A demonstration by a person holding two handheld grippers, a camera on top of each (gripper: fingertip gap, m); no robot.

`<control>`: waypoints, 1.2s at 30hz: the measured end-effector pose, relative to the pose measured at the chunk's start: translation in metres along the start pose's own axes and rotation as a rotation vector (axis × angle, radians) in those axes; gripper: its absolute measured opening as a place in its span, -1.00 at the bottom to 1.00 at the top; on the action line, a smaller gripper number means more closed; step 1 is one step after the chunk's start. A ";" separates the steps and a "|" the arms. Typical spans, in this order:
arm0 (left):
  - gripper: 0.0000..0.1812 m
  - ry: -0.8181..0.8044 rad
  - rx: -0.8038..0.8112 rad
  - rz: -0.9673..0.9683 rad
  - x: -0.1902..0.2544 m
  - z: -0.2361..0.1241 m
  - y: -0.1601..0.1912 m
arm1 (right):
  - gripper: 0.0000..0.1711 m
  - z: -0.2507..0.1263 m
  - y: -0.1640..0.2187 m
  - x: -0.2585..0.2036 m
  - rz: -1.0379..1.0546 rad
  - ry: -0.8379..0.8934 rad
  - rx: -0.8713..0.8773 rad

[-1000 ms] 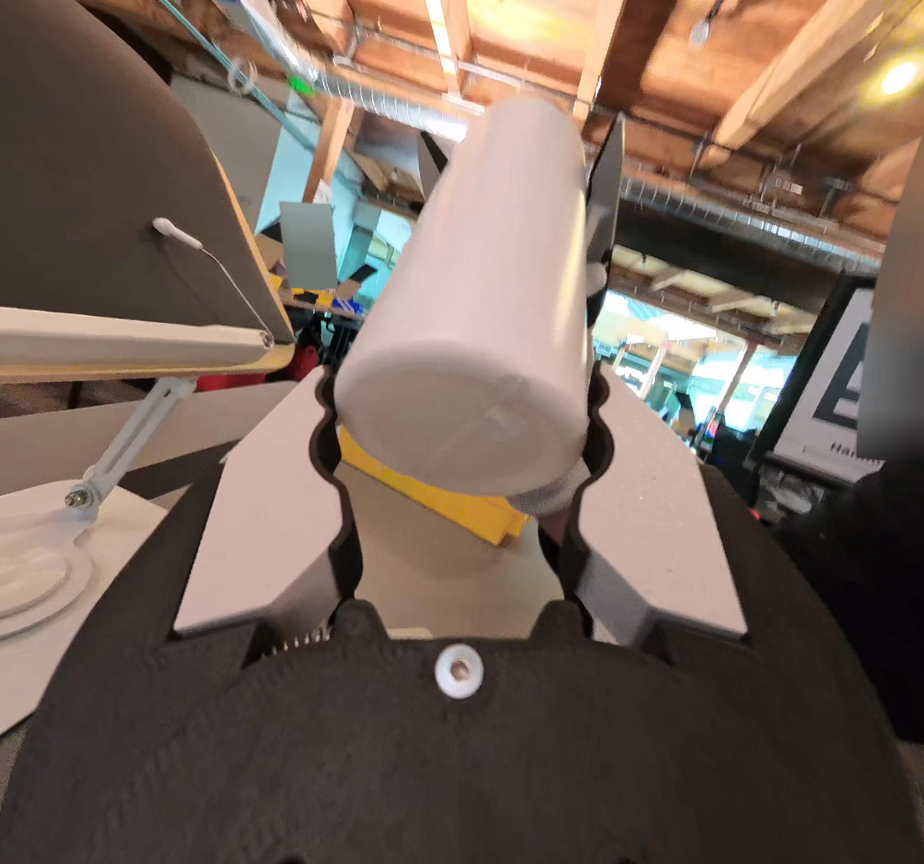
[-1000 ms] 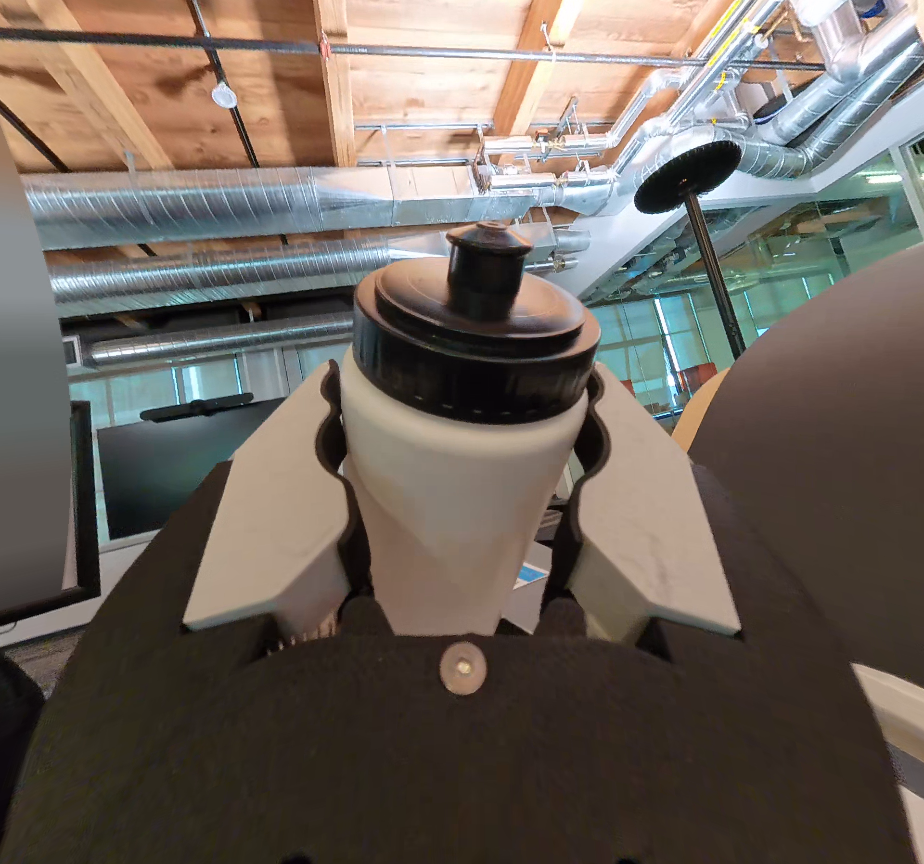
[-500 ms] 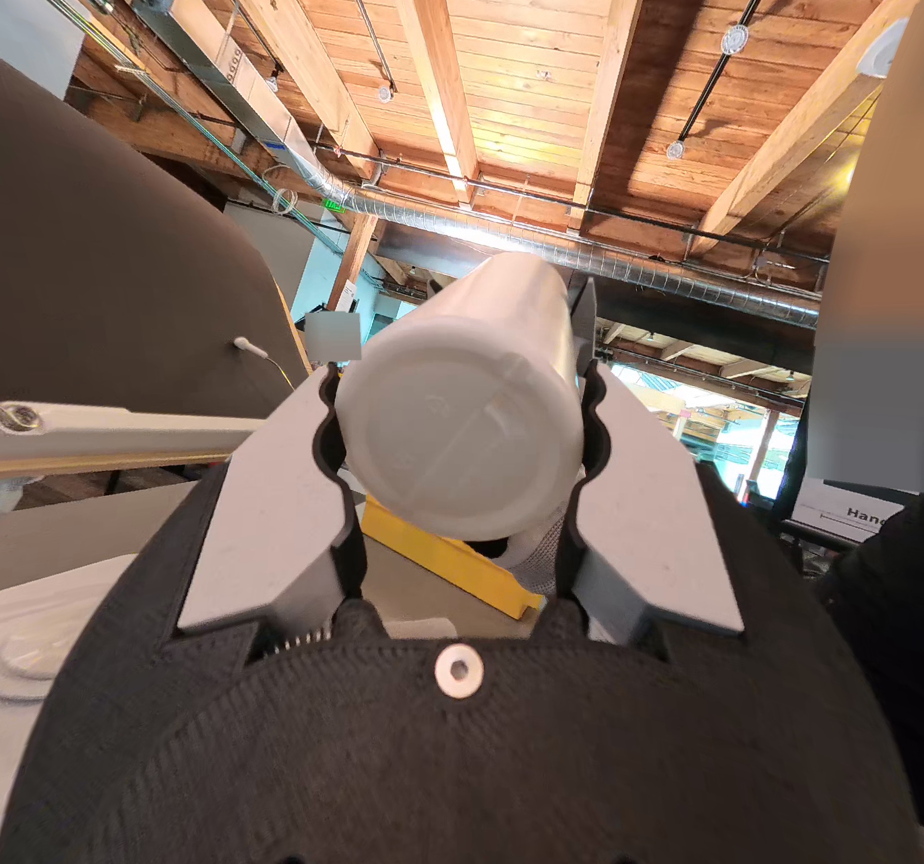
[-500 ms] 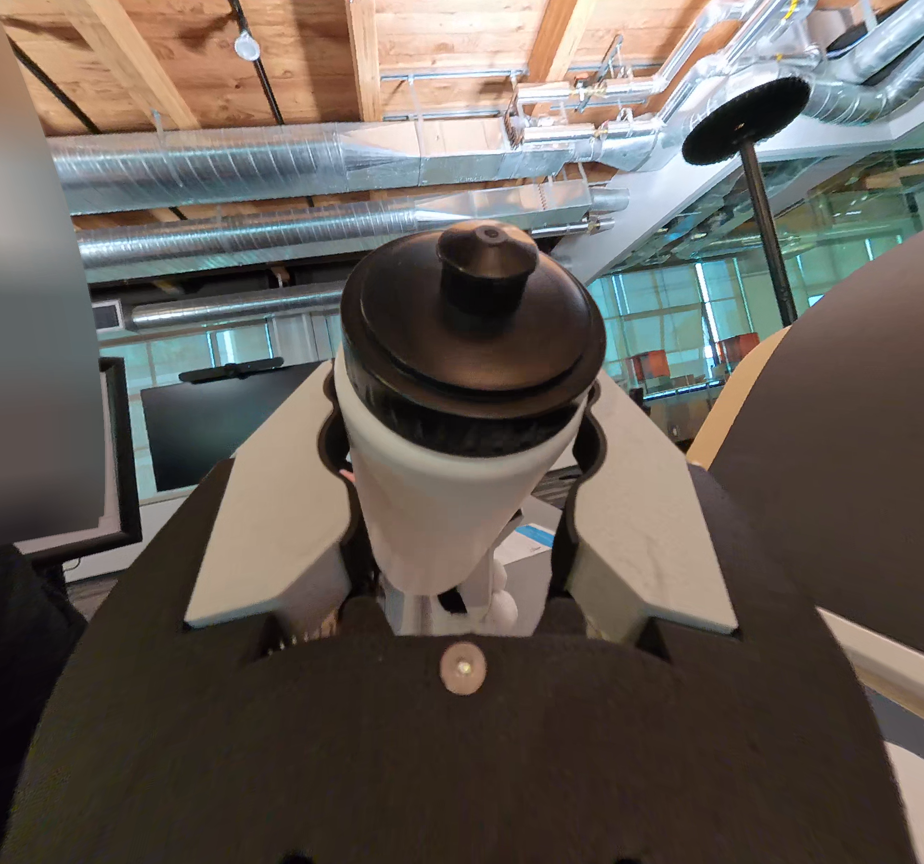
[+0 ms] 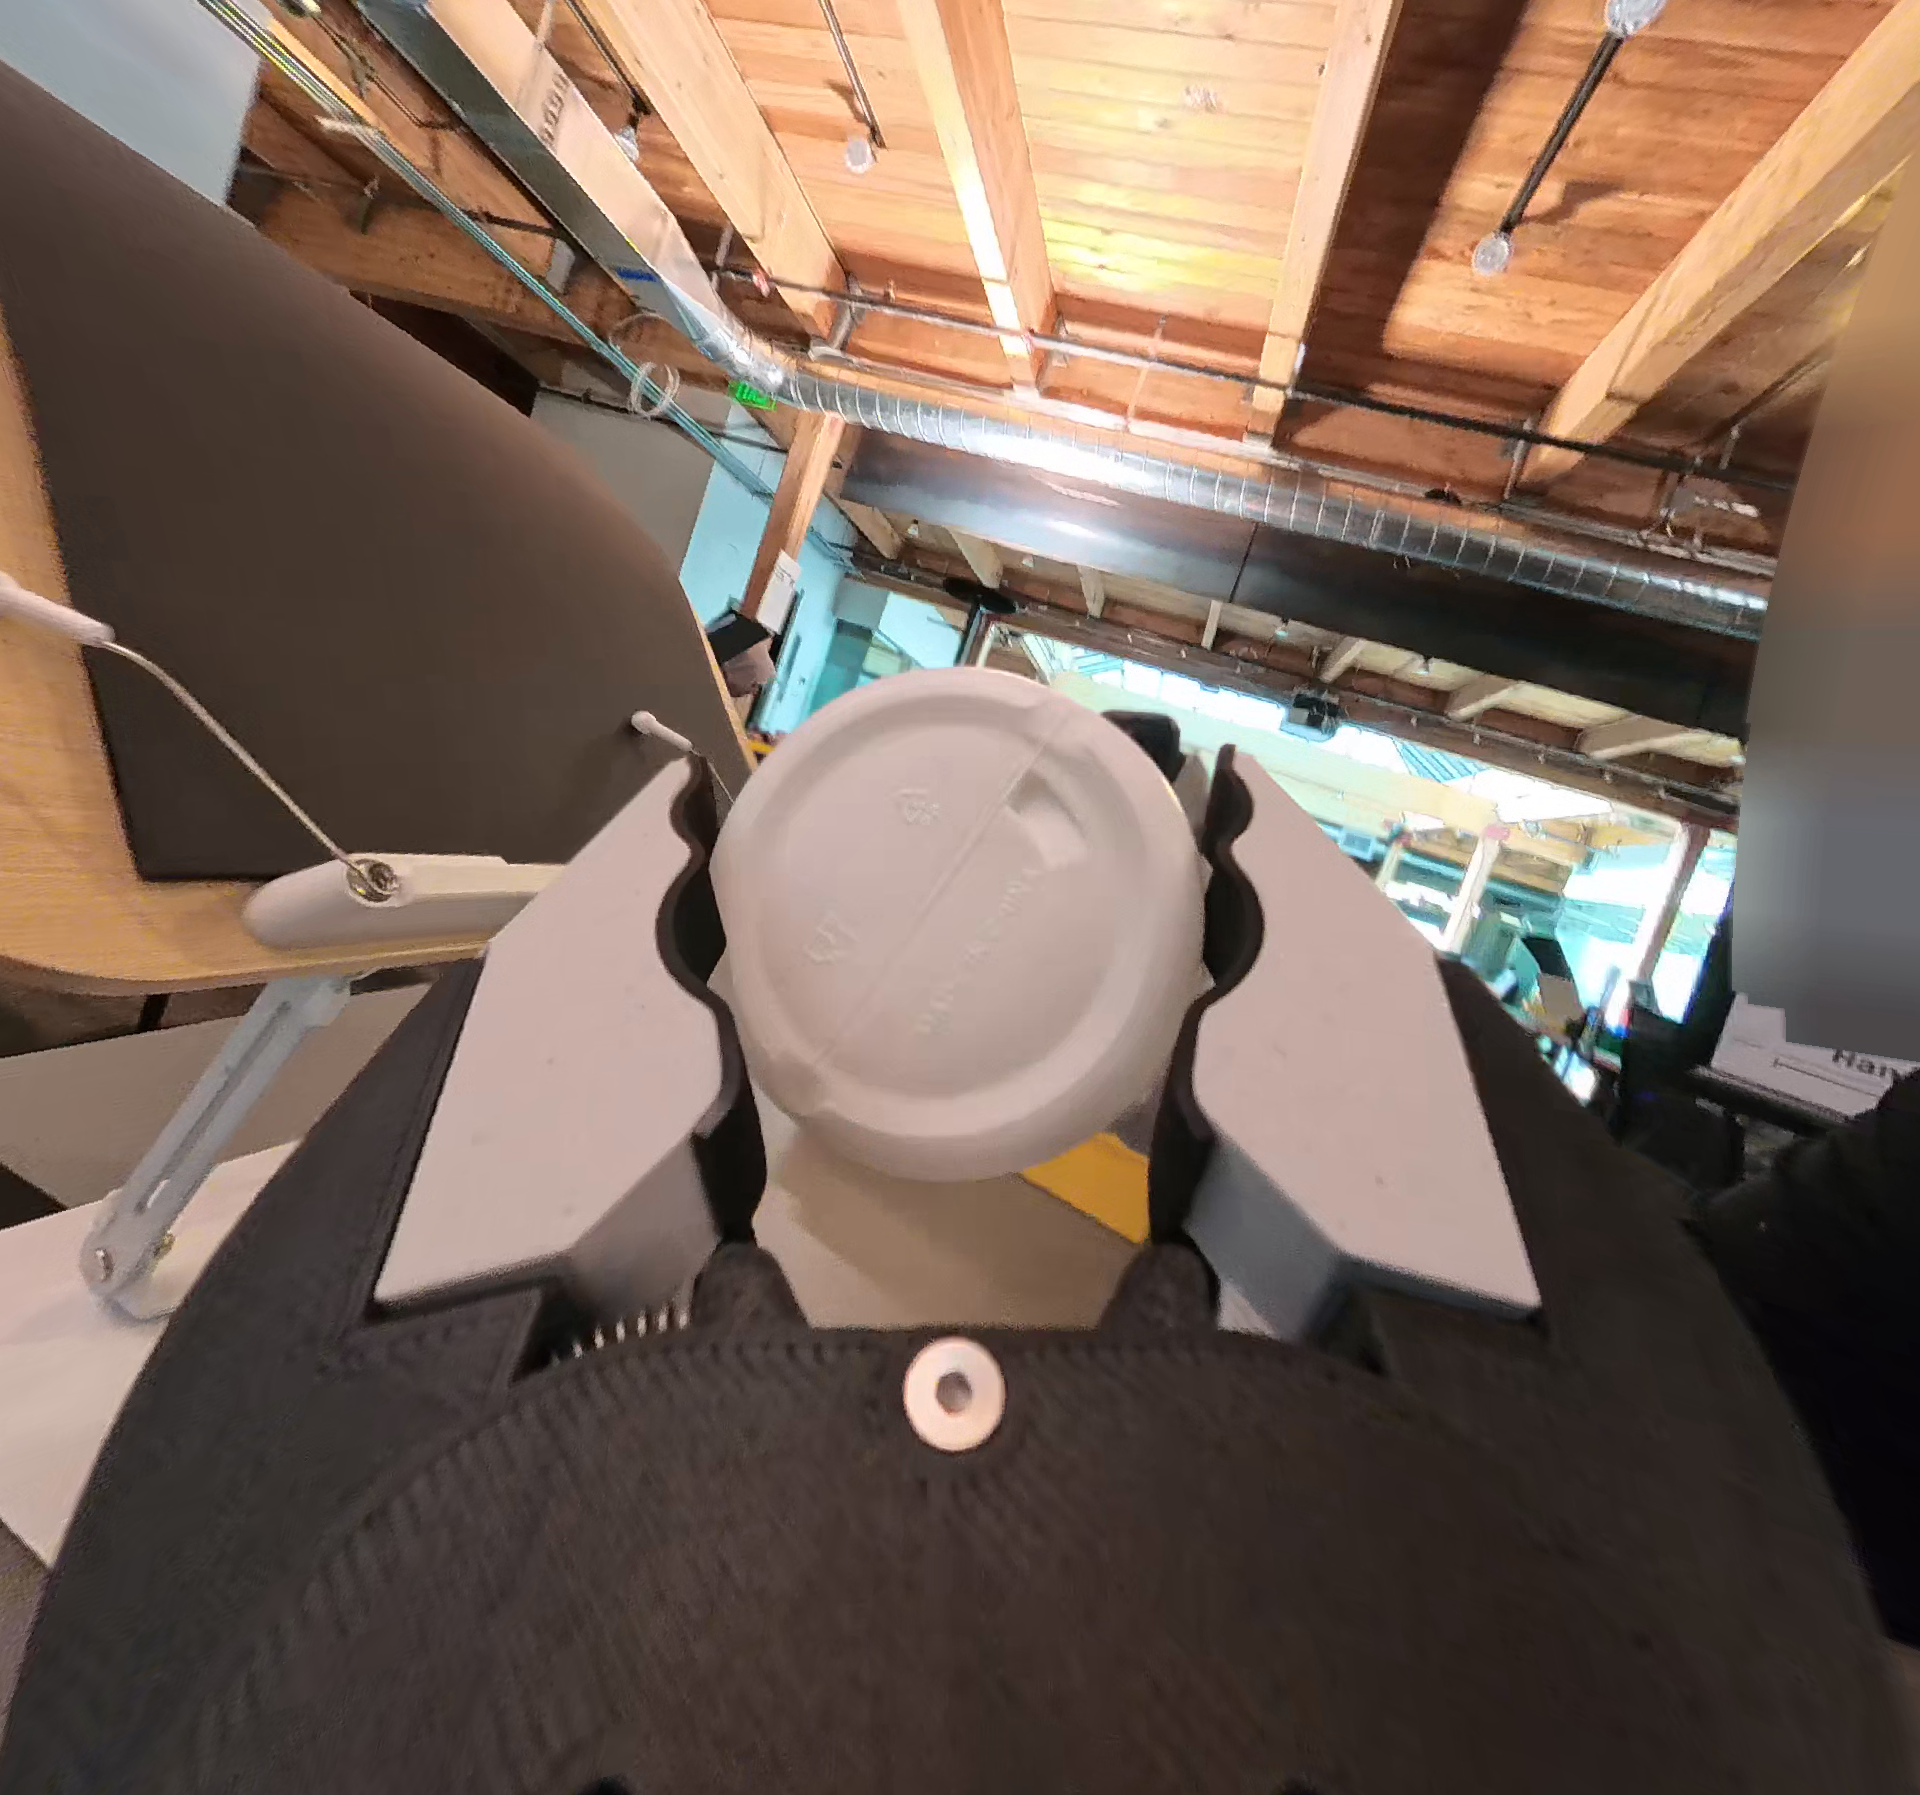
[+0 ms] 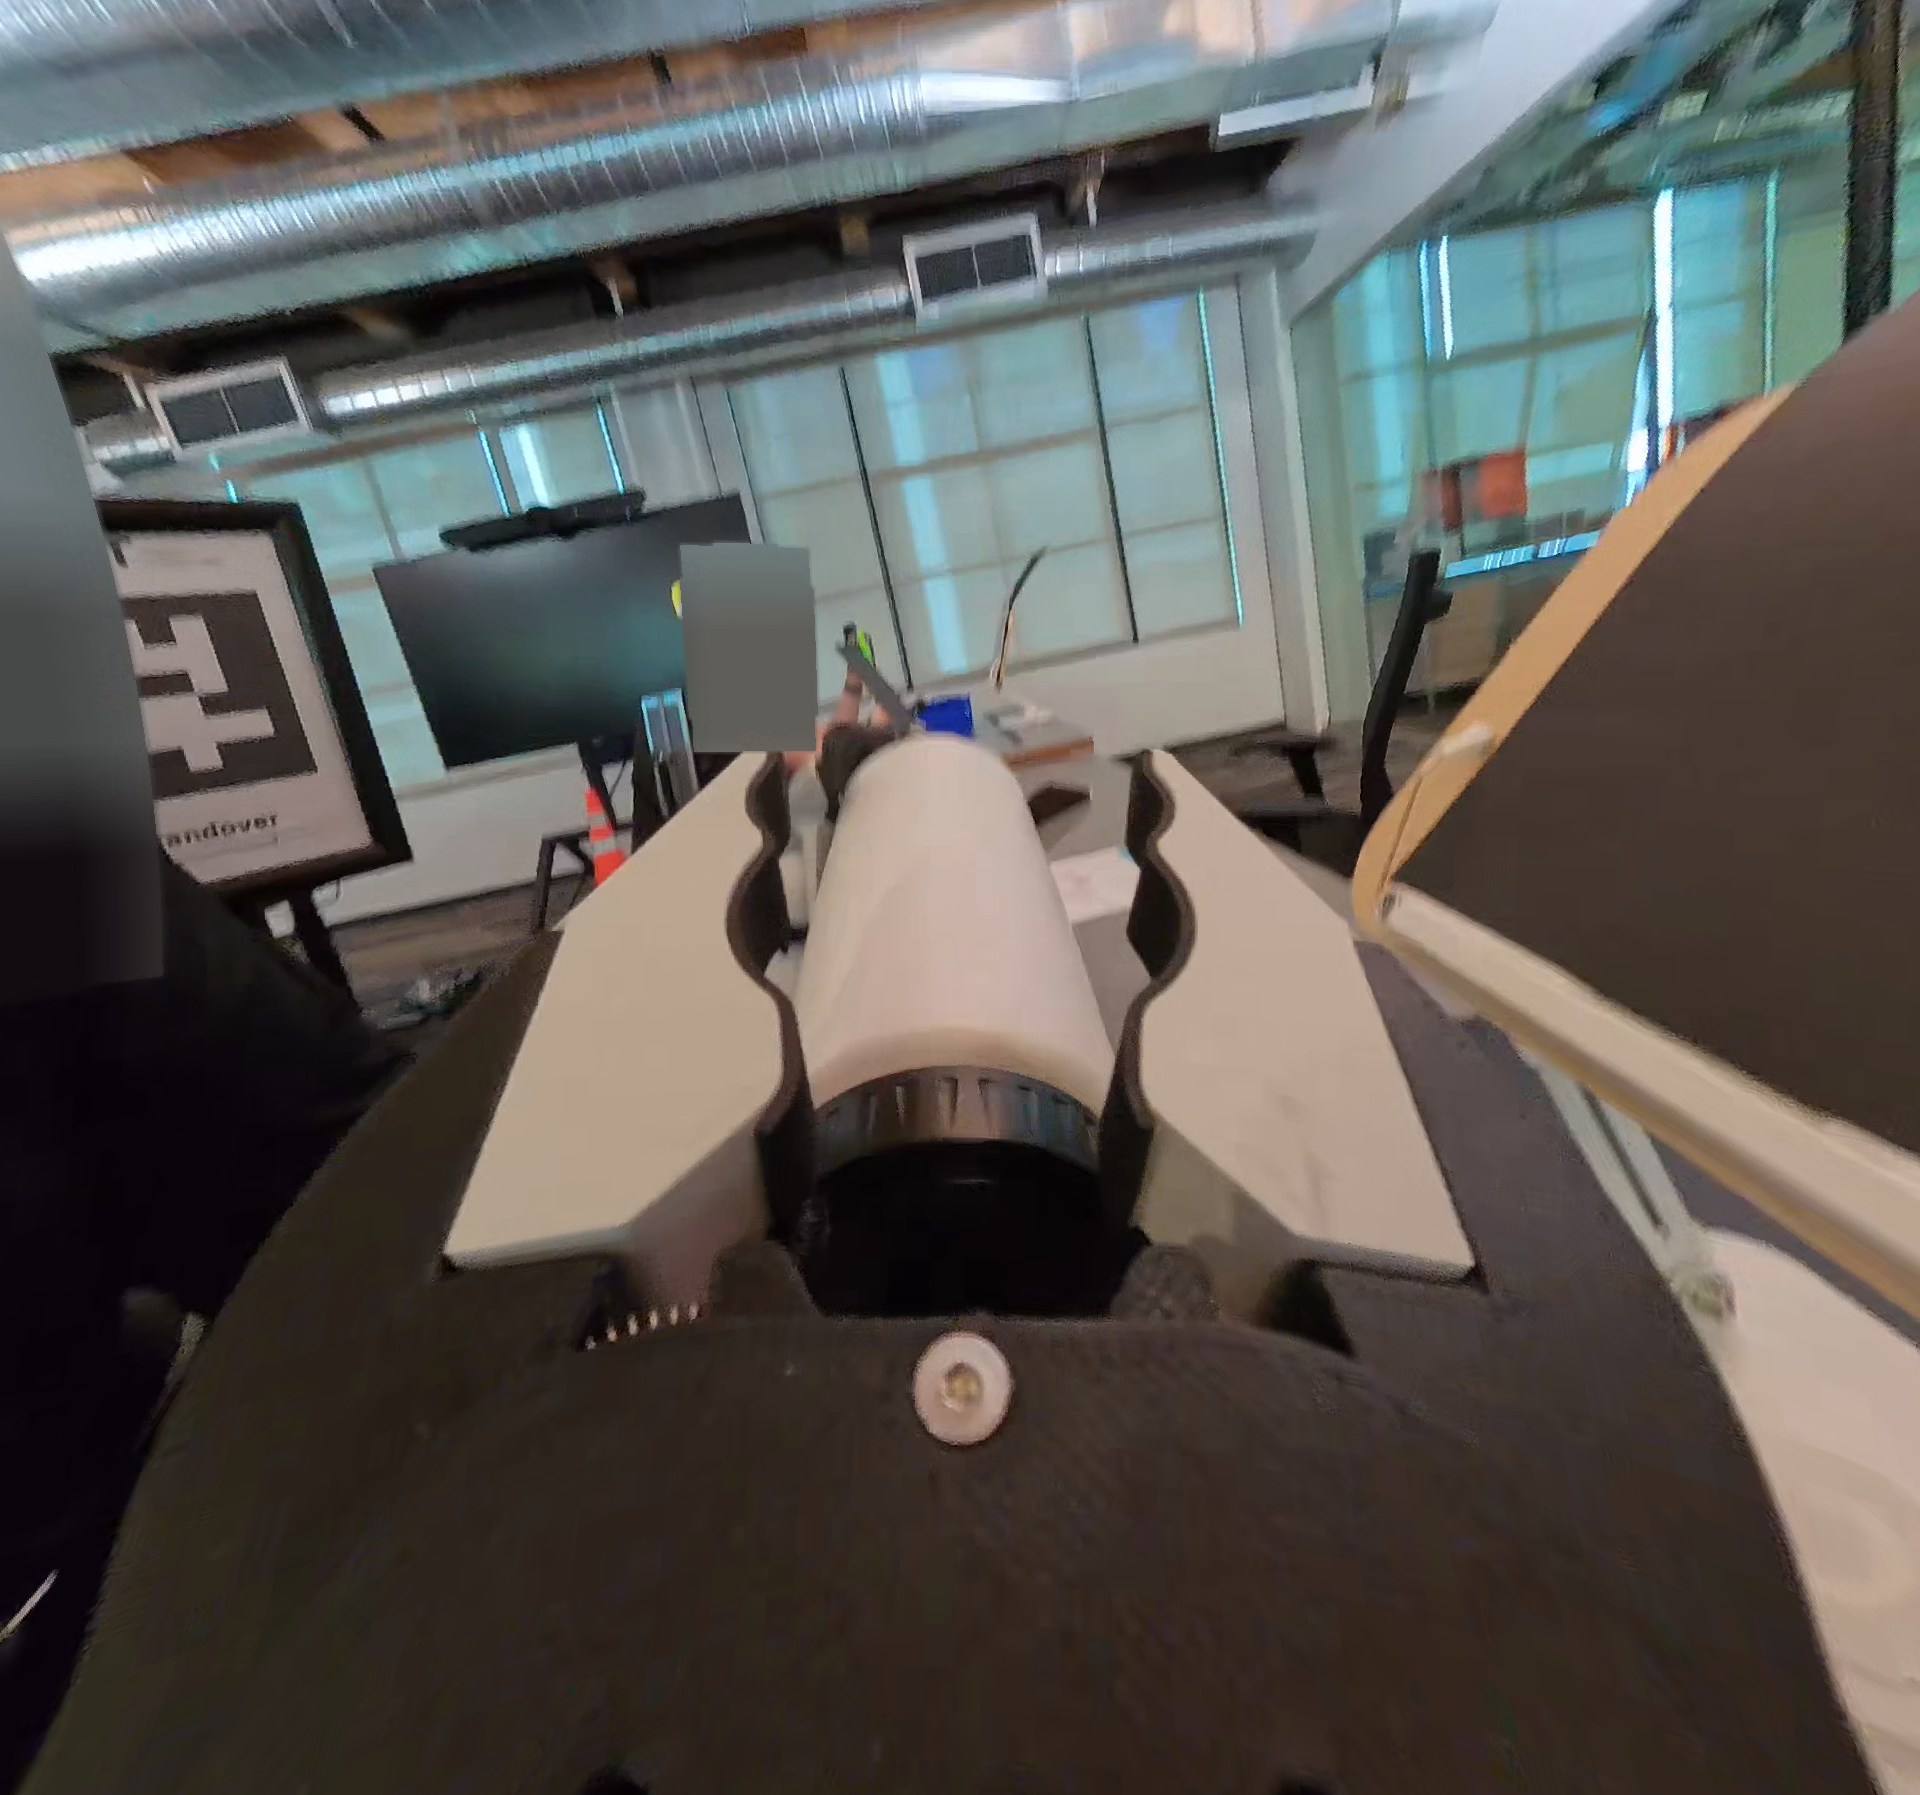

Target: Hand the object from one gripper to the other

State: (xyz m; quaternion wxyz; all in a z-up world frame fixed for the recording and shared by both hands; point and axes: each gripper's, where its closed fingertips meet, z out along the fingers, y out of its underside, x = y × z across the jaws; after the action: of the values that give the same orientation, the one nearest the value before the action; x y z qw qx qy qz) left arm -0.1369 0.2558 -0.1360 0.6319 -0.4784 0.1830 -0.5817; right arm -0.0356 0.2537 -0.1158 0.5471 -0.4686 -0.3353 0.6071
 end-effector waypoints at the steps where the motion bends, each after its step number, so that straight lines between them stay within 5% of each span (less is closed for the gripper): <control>1: 0.02 -0.012 0.025 -0.014 -0.002 -0.001 -0.003 | -0.29 0.001 0.014 0.000 0.019 -0.013 -0.067; 3: 0.01 -0.020 -0.016 0.009 -0.004 -0.001 0.002 | -0.51 0.003 0.034 0.004 0.043 -0.014 -0.136; 7: -0.10 -0.041 -0.038 0.035 -0.005 0.000 0.004 | -0.42 0.009 0.068 0.003 0.125 -0.070 -0.213; 9: -1.00 -0.136 0.010 0.055 -0.017 -0.005 -0.001 | -0.42 0.013 0.088 0.005 0.125 -0.058 -0.263; 17: -1.00 -0.302 -0.259 0.091 -0.047 -0.012 0.072 | -0.23 0.019 0.173 0.011 -0.075 0.051 -0.673; 23: -0.85 -0.396 -0.389 0.096 -0.064 -0.029 0.079 | -0.07 -0.002 0.201 0.024 -0.084 0.135 -0.888; 30: -0.52 -0.431 -0.945 -0.124 -0.070 -0.076 0.170 | 0.12 -0.039 0.226 0.023 0.112 0.194 -1.104; 36: -0.25 -0.404 -0.890 -0.321 -0.068 -0.073 0.182 | 0.18 -0.037 0.245 0.021 0.268 0.166 -1.072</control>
State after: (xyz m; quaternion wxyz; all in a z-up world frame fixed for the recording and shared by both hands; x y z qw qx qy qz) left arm -0.1101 0.2650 -0.3416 0.2925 -0.8259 0.2116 -0.4331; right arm -0.0858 0.2276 -0.3577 0.1748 -0.7660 -0.4904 0.3771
